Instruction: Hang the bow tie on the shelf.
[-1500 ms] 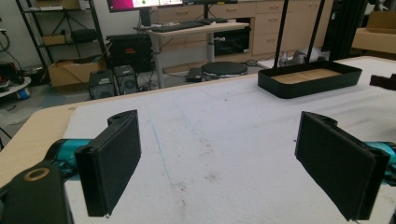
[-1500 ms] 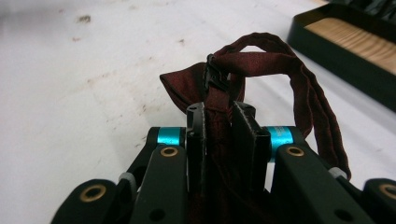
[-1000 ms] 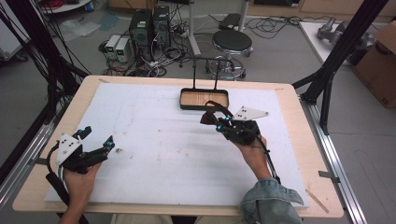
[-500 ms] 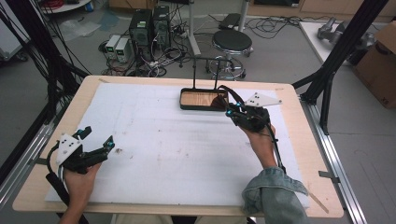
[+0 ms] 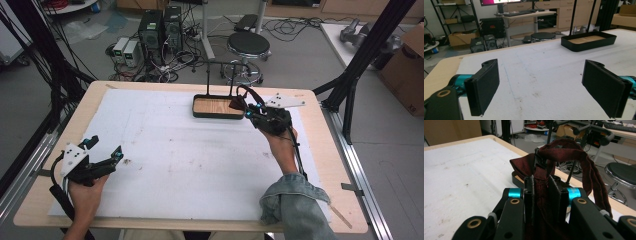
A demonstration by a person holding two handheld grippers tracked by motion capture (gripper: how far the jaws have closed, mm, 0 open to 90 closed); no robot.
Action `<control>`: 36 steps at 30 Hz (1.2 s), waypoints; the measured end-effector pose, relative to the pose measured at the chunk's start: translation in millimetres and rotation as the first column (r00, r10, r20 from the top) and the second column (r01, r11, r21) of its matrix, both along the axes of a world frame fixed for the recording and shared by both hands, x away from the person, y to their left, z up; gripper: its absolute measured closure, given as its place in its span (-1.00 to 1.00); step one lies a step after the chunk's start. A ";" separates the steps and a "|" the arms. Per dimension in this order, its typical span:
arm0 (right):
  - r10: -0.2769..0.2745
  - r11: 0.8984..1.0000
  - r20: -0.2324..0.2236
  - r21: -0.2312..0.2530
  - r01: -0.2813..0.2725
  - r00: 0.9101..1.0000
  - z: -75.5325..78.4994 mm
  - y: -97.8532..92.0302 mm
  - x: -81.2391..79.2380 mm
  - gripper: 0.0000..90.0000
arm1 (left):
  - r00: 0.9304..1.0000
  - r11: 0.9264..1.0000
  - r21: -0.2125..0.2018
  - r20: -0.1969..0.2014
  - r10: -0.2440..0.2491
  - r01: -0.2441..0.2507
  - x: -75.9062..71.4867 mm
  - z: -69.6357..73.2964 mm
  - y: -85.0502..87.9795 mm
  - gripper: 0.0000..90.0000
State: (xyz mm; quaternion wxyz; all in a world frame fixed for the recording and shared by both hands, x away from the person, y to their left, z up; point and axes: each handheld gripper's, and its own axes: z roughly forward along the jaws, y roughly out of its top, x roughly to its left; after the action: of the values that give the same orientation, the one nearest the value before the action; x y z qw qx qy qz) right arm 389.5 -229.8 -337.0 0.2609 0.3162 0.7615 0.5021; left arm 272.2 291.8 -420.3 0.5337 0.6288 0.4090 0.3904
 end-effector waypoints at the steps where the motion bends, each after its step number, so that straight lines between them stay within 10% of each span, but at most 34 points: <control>1: -0.003 1.000 0.011 -0.001 0.003 1.000 1.7 -0.1 1.8 0.68 | 1.000 1.000 0.001 0.000 -0.001 0.001 0.1 0.0 0.1 -0.67; 36: -0.120 0.993 0.063 0.022 0.119 0.991 8.2 -8.5 34.6 0.68 | 1.000 1.000 0.009 -0.008 -0.008 0.008 1.1 -0.7 -1.0 -0.67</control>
State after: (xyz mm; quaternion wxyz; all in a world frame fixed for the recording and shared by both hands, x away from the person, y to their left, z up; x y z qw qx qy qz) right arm 424.1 -238.3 -328.8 0.3119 0.3473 0.7280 0.5022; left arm 273.3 290.9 -421.0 0.5307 0.6344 0.4070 0.3876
